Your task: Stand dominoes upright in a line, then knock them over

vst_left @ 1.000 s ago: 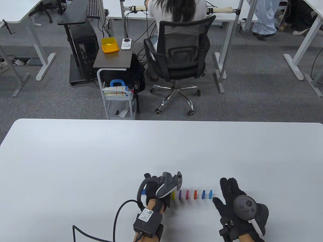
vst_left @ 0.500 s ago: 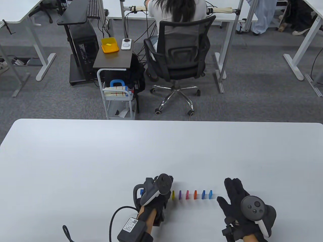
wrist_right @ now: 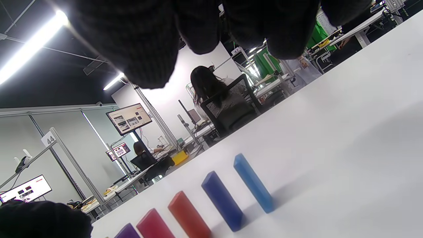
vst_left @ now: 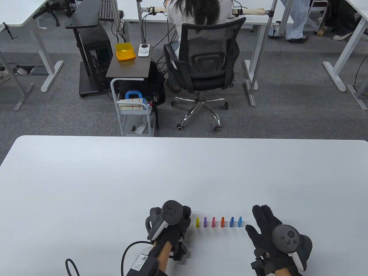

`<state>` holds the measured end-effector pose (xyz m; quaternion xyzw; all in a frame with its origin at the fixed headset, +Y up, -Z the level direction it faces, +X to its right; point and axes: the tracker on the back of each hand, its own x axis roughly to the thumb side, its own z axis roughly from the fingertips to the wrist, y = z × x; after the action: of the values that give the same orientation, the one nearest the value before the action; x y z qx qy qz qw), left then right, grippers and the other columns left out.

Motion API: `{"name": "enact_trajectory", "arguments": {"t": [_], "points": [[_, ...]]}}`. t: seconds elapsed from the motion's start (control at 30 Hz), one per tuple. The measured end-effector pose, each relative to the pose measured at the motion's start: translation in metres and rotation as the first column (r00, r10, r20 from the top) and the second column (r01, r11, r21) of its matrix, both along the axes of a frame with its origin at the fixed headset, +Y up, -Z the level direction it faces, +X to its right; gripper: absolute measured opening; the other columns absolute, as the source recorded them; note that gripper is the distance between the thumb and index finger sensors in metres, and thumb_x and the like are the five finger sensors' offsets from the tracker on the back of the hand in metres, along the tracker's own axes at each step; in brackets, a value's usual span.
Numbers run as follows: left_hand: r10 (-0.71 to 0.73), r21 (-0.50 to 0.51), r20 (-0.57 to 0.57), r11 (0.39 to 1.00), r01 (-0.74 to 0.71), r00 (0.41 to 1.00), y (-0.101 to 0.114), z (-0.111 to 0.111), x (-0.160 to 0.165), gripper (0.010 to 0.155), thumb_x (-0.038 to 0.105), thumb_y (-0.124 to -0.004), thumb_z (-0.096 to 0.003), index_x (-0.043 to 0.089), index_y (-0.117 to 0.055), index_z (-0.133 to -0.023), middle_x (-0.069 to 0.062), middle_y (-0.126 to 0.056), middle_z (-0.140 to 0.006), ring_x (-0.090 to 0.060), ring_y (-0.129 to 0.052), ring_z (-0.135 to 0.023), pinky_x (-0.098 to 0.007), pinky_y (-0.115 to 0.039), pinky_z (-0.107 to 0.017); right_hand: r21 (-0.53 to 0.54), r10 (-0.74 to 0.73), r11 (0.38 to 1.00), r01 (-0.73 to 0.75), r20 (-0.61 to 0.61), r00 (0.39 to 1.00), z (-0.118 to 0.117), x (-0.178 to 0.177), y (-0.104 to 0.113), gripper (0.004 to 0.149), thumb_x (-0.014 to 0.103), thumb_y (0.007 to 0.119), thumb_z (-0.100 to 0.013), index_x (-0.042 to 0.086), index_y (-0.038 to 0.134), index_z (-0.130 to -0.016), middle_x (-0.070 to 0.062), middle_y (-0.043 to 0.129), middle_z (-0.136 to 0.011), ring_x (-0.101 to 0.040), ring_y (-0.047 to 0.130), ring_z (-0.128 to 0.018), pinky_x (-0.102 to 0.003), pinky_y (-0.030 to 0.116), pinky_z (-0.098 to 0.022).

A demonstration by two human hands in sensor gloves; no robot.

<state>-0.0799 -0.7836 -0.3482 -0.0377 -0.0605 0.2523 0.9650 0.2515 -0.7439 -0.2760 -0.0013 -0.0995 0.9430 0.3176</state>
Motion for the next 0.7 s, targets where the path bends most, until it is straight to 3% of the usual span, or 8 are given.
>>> {"name": "enact_trajectory", "arguments": {"t": [0.13,0.23,0.27,0.7], "points": [[-0.051,0.003,0.024,0.999,0.051,0.998,-0.001,0.001,0.004,0.044,0.031,-0.095,-0.0362,0.032,-0.084,-0.079,-0.002,-0.092,-0.089,-0.026,-0.109,-0.072,-0.047,-0.089,-0.063,-0.008,0.005,1.000,-0.005,-0.005,1.000,0.000,-0.001,-0.001,0.071,0.045,0.085,-0.040,0.018,0.066,-0.103,-0.020,0.059,-0.107,-0.047,0.073,-0.091,-0.066,0.057,-0.069],[-0.117,0.009,0.053,0.993,0.117,0.992,-0.001,0.001,0.008,0.067,0.030,-0.097,-0.0352,0.033,-0.068,-0.096,0.002,-0.095,-0.088,-0.026,-0.109,-0.074,-0.049,-0.086,-0.065,-0.012,0.010,1.000,-0.010,-0.009,1.000,-0.001,-0.002,-0.002,0.071,0.045,0.085,-0.040,0.018,0.066,-0.102,-0.020,0.059,-0.107,-0.047,0.073,-0.091,-0.066,0.057,-0.069],[-0.130,0.011,0.062,0.992,0.129,0.990,-0.002,0.002,0.009,0.070,0.030,-0.097,-0.0348,0.034,-0.066,-0.097,0.002,-0.096,-0.088,-0.026,-0.109,-0.074,-0.049,-0.085,-0.066,-0.013,0.011,1.000,-0.011,-0.010,1.000,-0.001,-0.002,-0.002,0.071,0.045,0.085,-0.040,0.018,0.066,-0.103,-0.020,0.059,-0.107,-0.047,0.073,-0.091,-0.066,0.057,-0.069],[-0.152,0.023,0.106,0.988,0.150,0.983,-0.006,0.002,0.017,0.069,0.026,-0.096,-0.0354,0.034,-0.065,-0.097,0.003,-0.093,-0.090,-0.022,-0.109,-0.072,-0.045,-0.085,-0.067,-0.024,0.030,0.999,-0.030,-0.015,0.999,-0.001,-0.005,-0.003,0.070,0.045,0.085,-0.040,0.018,0.067,-0.102,-0.020,0.059,-0.107,-0.047,0.073,-0.091,-0.066,0.057,-0.068]]}}
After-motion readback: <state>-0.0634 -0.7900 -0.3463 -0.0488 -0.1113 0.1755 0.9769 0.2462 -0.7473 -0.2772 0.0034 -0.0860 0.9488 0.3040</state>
